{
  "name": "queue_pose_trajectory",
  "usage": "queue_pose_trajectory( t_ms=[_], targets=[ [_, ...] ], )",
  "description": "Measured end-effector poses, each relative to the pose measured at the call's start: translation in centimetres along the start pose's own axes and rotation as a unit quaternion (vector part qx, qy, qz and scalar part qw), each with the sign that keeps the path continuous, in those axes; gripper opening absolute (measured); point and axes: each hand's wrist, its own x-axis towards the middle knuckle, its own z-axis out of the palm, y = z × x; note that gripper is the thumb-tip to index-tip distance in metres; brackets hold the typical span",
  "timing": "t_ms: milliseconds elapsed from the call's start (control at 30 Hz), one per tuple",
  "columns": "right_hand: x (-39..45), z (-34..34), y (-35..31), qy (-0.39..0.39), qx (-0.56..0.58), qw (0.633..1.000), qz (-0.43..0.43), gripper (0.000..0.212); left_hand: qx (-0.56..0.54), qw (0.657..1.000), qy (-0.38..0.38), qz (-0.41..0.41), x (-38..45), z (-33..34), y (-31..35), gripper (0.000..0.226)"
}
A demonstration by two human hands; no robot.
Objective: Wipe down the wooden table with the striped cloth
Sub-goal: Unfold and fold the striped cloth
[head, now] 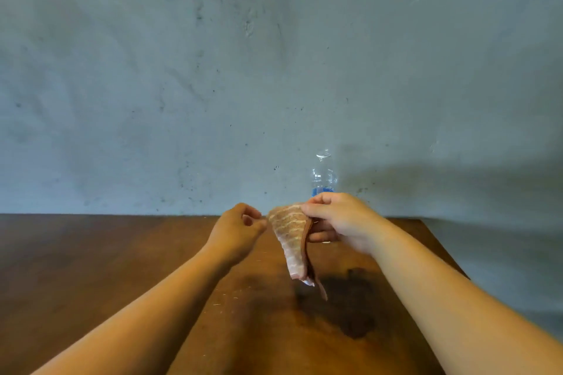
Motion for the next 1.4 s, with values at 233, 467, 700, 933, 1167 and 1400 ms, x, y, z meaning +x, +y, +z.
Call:
queue_pose_trajectory(
  t_ms=[233,467,700,933,1167,1400],
  targets=[
    [1.1,9.1,-2.7,-0.008,0.107,0.994,-0.004,0.012,-0.106,0.988,-0.113,0.002,-4.0,-7.9,-1.0,0.047],
    [1.9,18.7,-4.2,-0.002,0.06,0.998,-0.033,0.015,-0.019,0.996,-0.08,0.024,-5.2,-15.7,-4.8,0.02],
    [2.9,29.4,-5.0,0.003,0.019,0.998,-0.057,0.022,-0.087,0.993,-0.062,-0.04,-5.8,-26.4,-10.7,0.018],
    [4.2,40.6,-6.7,-0.033,-0.008,0.996,-0.078,0.018,-0.067,0.997,0.006,-0.044,-5.0,-37.9,-16.9,0.013],
    [6.8,50.3,-7.8,-0.091,-0.049,0.992,-0.076,0.017,0.021,0.997,0.071,-0.027,-4.1,-47.7,-22.3,0.017],
    [10.6,60.0,-8.5,-0.176,-0.068,0.978,-0.087,0.007,0.132,0.982,0.132,-0.007,-2.5,-55.7,-27.4,0.024]
  ],
)
